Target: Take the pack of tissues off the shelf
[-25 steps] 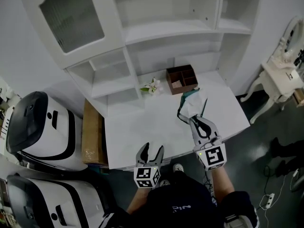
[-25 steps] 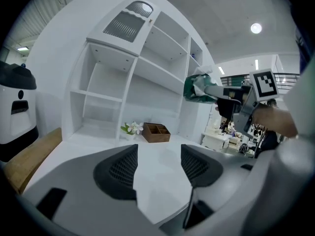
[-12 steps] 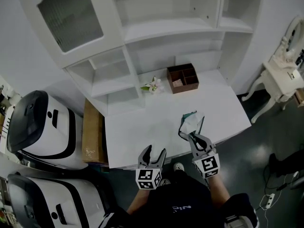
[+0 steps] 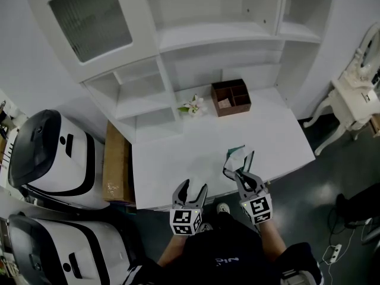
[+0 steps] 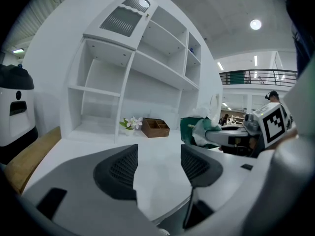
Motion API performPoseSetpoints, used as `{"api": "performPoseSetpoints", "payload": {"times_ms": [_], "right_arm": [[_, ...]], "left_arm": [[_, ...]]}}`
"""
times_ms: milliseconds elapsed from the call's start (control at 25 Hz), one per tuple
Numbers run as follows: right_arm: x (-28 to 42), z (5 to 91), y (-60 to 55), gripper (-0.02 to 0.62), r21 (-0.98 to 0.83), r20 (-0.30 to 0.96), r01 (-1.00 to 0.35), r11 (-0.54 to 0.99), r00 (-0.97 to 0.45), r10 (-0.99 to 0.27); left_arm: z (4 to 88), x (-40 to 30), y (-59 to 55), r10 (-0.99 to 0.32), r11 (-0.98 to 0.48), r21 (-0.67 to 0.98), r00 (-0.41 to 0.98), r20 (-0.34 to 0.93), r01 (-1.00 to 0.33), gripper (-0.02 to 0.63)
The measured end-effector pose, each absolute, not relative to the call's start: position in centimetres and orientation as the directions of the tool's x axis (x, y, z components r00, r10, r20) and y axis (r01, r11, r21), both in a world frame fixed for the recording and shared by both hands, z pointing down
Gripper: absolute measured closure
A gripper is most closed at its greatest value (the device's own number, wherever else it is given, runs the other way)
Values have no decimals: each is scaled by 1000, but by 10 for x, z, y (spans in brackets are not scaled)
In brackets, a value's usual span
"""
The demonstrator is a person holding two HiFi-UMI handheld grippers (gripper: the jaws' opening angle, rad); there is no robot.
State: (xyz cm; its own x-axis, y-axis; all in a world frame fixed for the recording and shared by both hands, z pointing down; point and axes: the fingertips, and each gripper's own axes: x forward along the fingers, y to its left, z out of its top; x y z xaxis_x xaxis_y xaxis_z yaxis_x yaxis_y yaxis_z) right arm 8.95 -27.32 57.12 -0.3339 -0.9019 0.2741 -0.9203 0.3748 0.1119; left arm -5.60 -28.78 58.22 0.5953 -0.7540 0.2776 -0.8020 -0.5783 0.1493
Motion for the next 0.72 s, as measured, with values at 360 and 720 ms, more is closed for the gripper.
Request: {"api": "performPoseSetpoints", "payload": {"times_ms": [360, 720], "right_arm": [[82, 571, -274, 577, 91, 284, -918, 386, -348, -893], [91, 573, -274, 578, 80, 290, -927, 367, -330, -898]], "left_arm": [[583, -56, -290, -761, -569, 143, 584, 283, -810, 485], [586, -48, -286, -738, -592, 153, 608, 292, -791, 603]]}}
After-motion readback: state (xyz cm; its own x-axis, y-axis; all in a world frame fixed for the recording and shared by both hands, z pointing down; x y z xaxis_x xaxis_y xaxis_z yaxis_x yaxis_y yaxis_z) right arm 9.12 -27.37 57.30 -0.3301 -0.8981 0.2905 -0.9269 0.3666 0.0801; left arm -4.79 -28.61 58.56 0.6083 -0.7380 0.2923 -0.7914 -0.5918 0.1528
